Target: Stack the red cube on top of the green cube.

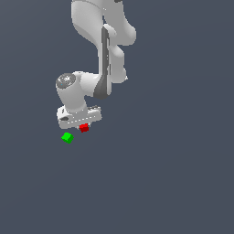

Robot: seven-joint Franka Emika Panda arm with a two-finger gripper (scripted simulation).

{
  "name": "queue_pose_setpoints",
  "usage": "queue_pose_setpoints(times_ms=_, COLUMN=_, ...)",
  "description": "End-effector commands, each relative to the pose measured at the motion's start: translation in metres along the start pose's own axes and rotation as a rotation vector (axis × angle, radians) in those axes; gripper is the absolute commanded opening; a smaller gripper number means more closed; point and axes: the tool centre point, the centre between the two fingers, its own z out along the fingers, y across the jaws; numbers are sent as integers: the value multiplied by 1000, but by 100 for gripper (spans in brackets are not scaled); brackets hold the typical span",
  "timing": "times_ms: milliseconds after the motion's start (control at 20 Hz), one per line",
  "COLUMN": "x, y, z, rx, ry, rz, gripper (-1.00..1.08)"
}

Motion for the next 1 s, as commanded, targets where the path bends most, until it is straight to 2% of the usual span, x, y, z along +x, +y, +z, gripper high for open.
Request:
queue_pose_setpoints(times_ms=0, x=0, y=27, z=5, rx=0, ry=1, rz=-1, gripper=-100)
queue_pose_setpoints(times_ms=200, x=0, y=59, z=12, rx=0, ry=1, rz=-2, gripper=-100)
queue_pose_setpoints(times_ms=450, x=1, y=85, z=17, rx=1, ry=1, rz=-1, gripper=-100)
queue_pose_setpoints(times_ms=950, x=3, y=104, z=21, rx=1, ry=1, rz=-1, gripper=-100)
